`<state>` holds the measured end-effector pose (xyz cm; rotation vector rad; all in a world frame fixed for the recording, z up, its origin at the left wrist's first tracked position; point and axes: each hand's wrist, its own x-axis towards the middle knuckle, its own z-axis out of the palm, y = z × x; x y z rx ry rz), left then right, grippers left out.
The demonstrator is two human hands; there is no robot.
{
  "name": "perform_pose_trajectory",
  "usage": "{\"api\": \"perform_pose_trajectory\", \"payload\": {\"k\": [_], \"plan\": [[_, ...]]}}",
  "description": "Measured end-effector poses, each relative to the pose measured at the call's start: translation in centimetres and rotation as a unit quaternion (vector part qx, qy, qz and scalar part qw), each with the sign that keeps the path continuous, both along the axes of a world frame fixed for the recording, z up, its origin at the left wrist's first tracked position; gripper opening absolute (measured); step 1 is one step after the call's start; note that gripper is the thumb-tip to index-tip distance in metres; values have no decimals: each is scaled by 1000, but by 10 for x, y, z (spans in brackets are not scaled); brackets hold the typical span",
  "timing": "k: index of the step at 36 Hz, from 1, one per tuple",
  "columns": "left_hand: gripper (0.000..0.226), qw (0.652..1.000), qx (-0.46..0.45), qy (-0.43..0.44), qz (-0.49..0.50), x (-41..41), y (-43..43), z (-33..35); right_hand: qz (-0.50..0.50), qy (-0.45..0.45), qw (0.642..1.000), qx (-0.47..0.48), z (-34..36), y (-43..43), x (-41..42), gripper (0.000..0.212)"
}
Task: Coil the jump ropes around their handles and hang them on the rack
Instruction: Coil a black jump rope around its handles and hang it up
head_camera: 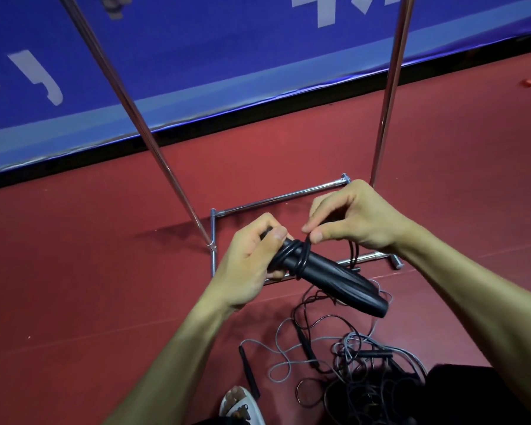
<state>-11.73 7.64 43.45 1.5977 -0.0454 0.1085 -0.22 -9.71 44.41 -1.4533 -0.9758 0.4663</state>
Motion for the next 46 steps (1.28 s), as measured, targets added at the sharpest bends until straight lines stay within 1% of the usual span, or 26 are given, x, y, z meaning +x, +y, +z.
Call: {"api": "perform_pose_trajectory", "payload": {"k": [2,6,7,9,10,12,13,14,15,16,18,19,21,22,23,24,26,27,29,30,33,36,39,43,44,46], "plan": [[32,999,-44,-17,17,0,-3,2,-17,3,999,29,-4,4,-1,18],[28,993,-104,-35,45,1,-8,9,-34,44,996,64,-14,10,-3,16],[28,991,-116,-37,54,0,-9,10,-37,44,997,57,-14,12,-3,16],[29,987,-130,-44,79,0,-10,13,-48,24,997,50,-15,14,-4,27],[28,986,-134,-49,91,0,-12,15,-52,13,997,51,-17,15,-4,27],[28,980,-155,-59,110,1,-13,19,-66,18,997,41,-22,16,-5,16],[29,976,-168,-61,125,2,-13,20,-77,38,996,23,-23,18,-6,20],[30,972,-177,-60,144,4,-14,21,-98,41,994,-5,-25,21,-8,32],[32,968,-181,-56,166,6,-14,22,-114,28,993,-24,-24,25,-13,38],[32,963,-186,-49,188,8,-15,23,-135,10,990,-23,-26,28,-16,35],[33,947,-212,-36,237,14,-16,24,-153,1,988,3,-26,35,-24,23],[33,934,-234,-33,269,19,-13,25,-147,-11,989,-10,-26,38,-30,24],[32,898,-282,-28,338,30,-3,27,-127,-42,990,-54,-28,46,-44,39],[31,882,-289,-33,370,35,4,27,-117,-42,990,-59,-28,49,-50,44],[30,877,-263,-44,400,38,11,24,-117,-34,991,-58,-28,51,-53,45],[30,878,-203,-54,429,40,17,19,-121,-23,990,-64,-27,53,-54,44],[30,883,-34,-62,464,40,24,7,-132,-4,987,-92,-24,56,-53,39],[29,880,26,-66,469,39,26,3,-135,-3,984,-112,-23,57,-52,34],[26,877,91,-81,464,37,26,-3,-157,-15,976,-149,-24,56,-48,21],[26,873,126,-93,461,36,27,-4,-174,-10,973,-152,-25,55,-46,19],[25,853,232,-121,451,32,29,-8,-207,48,968,-131,-28,50,-40,16],[25,850,273,-129,432,28,29,-12,-211,28,969,-129,-20,43,-38,22],[23,849,302,-139,409,26,30,-12,-225,18,963,-149,-13,37,-33,24],[17,851,346,-159,361,24,29,-16,-217,-6,951,-218,-14,31,-24,35],[17,852,355,-163,348,24,29,-17,-215,-6,951,-220,-14,31,-24,34],[20,852,371,-170,327,24,28,-20,-207,33,961,-179,-12,31,-22,17]]}}
